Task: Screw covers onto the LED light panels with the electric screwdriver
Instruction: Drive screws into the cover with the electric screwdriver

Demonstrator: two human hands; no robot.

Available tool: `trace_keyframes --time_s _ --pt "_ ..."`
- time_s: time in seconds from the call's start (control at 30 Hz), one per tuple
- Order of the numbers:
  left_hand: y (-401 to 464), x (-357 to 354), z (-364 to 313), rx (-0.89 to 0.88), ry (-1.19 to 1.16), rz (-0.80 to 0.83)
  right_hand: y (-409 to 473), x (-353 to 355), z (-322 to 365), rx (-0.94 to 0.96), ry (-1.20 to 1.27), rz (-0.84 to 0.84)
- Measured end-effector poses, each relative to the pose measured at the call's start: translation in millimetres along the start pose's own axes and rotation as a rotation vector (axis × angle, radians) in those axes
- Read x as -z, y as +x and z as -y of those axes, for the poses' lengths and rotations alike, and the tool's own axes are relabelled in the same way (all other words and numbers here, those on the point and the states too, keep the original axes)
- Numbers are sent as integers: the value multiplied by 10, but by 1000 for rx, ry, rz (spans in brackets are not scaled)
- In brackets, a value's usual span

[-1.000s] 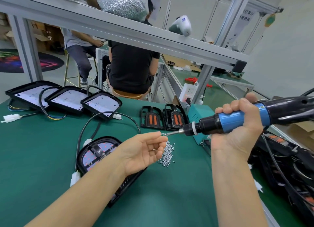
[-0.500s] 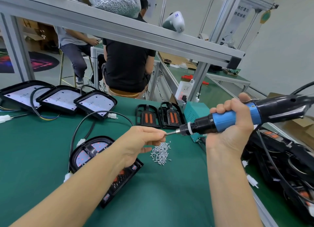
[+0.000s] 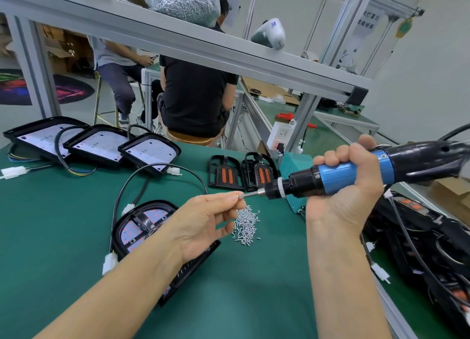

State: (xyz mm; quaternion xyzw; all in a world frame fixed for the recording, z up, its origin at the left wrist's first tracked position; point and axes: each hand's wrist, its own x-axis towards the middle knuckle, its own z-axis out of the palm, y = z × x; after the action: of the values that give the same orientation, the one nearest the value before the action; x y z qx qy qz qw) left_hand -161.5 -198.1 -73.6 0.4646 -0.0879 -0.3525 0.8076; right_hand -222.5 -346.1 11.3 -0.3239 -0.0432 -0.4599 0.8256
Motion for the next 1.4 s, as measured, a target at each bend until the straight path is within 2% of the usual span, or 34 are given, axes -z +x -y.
trace_keyframes --time_s 0.57,0.93,1.07,1.23,1.4 --pt "-104 90 -41 -52 -87 -6 -102 -115 -74 -3 16 27" --pt "-144 81 -5 -109 -98 -95 -143 -126 -121 6 11 41" --pt "-147 66 12 -153 -68 -147 -163 -115 -150 17 1 23" --pt "-161 91 37 -195 -42 -118 -166 -101 -154 31 23 29" --pt "-196 124 0 -232 112 -145 -172 -94 -185 10 32 24"
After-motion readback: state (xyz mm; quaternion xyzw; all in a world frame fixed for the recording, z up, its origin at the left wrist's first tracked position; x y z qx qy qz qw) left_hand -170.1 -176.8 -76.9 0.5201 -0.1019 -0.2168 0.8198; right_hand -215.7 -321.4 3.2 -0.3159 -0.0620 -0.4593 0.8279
